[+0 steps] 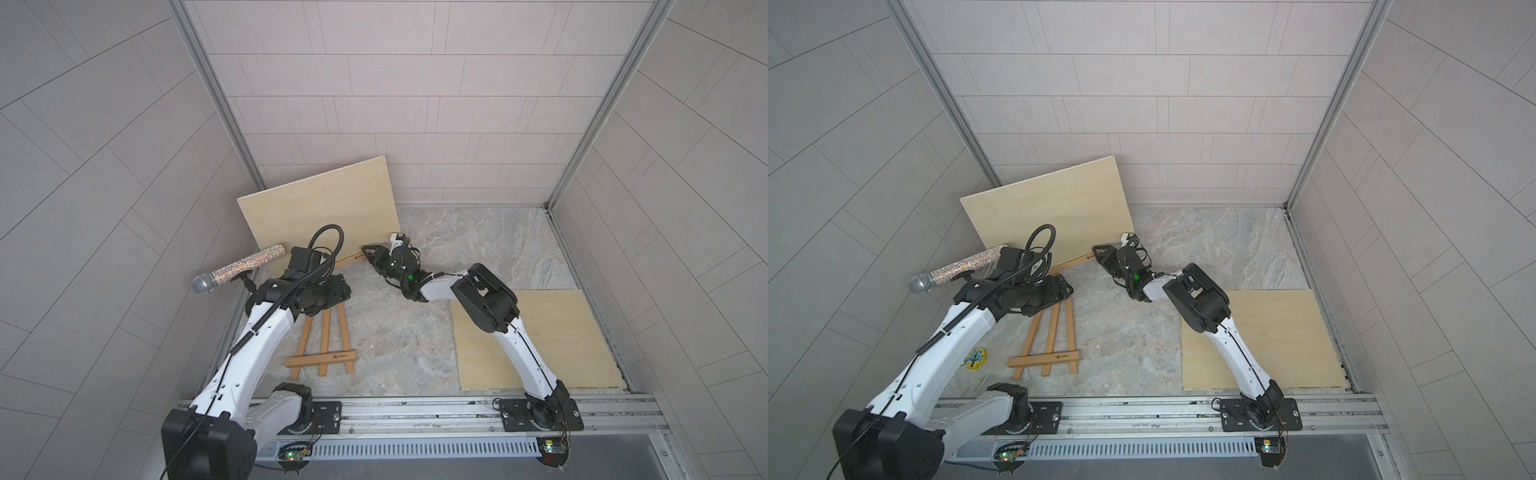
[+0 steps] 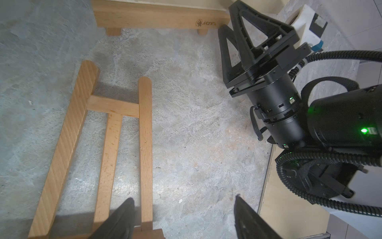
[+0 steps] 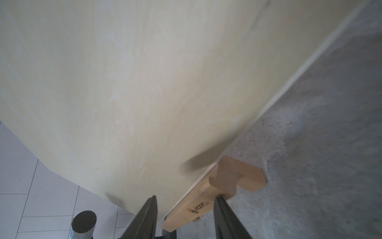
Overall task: Disassemble the easel
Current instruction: Move the easel to the center of the board.
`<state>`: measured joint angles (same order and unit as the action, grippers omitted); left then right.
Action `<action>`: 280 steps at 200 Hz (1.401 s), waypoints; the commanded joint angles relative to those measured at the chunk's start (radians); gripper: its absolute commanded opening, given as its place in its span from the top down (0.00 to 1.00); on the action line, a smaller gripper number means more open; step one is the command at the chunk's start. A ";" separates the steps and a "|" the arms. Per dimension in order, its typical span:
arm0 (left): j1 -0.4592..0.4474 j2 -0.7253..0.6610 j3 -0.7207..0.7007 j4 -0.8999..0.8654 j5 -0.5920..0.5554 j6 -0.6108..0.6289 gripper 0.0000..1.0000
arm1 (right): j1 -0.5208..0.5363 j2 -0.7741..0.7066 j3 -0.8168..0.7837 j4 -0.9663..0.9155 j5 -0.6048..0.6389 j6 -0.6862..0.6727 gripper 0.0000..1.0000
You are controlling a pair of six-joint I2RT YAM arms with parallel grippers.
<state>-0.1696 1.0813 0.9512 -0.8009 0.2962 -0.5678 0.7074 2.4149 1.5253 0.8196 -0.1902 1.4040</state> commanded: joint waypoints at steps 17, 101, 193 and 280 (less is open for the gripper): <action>0.007 -0.017 -0.004 -0.016 0.002 0.003 0.21 | 0.009 0.023 -0.040 -0.007 0.041 0.046 0.45; 0.007 -0.014 -0.002 -0.017 0.004 0.003 0.21 | 0.002 0.072 0.074 -0.061 0.060 0.045 0.45; 0.006 0.000 0.000 -0.006 0.003 0.005 0.21 | 0.000 0.119 0.151 -0.143 0.055 0.066 0.55; 0.007 0.013 0.008 0.002 0.006 0.005 0.20 | -0.040 0.078 0.076 -0.096 0.111 0.089 0.82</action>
<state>-0.1696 1.0885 0.9512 -0.7979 0.2996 -0.5678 0.7002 2.5130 1.6611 0.7322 -0.1406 1.5448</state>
